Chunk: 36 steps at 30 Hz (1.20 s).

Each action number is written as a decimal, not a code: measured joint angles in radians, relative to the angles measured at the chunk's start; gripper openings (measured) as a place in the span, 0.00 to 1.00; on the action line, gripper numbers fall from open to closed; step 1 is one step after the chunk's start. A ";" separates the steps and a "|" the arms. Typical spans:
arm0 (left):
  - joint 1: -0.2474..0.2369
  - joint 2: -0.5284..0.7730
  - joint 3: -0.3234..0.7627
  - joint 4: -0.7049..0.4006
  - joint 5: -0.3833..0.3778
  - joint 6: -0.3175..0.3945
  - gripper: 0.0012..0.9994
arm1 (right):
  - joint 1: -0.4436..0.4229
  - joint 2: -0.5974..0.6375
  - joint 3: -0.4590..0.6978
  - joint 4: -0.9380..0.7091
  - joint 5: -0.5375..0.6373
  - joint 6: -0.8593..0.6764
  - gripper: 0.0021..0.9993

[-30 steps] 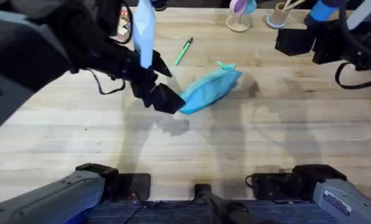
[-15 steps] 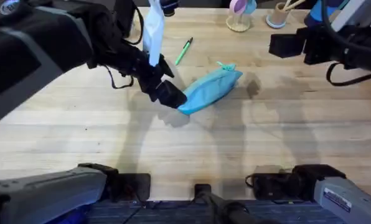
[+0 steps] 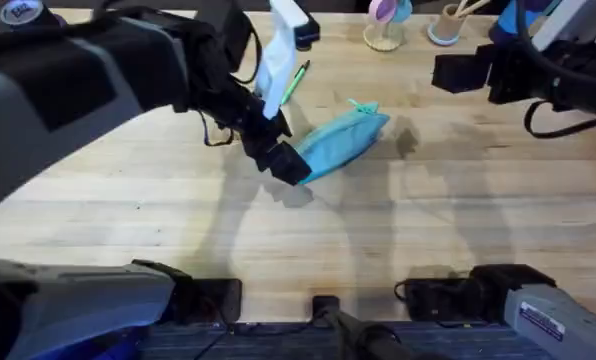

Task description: Unzip the bag, pick up the pens from the table one at a time and place them inside, then zip the bag closed.

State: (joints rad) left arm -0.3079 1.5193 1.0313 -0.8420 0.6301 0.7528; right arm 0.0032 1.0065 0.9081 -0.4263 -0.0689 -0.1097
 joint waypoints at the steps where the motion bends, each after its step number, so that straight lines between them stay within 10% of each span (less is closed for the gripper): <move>1: -0.005 0.011 0.000 0.005 -0.003 0.000 1.00 | 0.000 0.000 0.000 0.000 0.000 0.000 1.00; 9: -0.012 0.057 0.000 0.051 -0.024 -0.010 0.99 | 0.000 0.000 0.000 0.000 0.000 0.000 1.00; 17: -0.014 0.060 0.000 0.062 -0.027 -0.019 0.06 | 0.000 0.000 0.000 0.000 0.000 0.000 1.00; 36: -0.014 0.068 0.000 0.066 -0.025 -0.019 0.04 | 0.049 0.096 0.040 -0.080 -0.328 -0.073 1.00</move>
State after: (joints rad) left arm -0.3222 1.5871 1.0313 -0.7757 0.6048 0.7338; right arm 0.0523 1.1029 0.9480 -0.5062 -0.3969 -0.1824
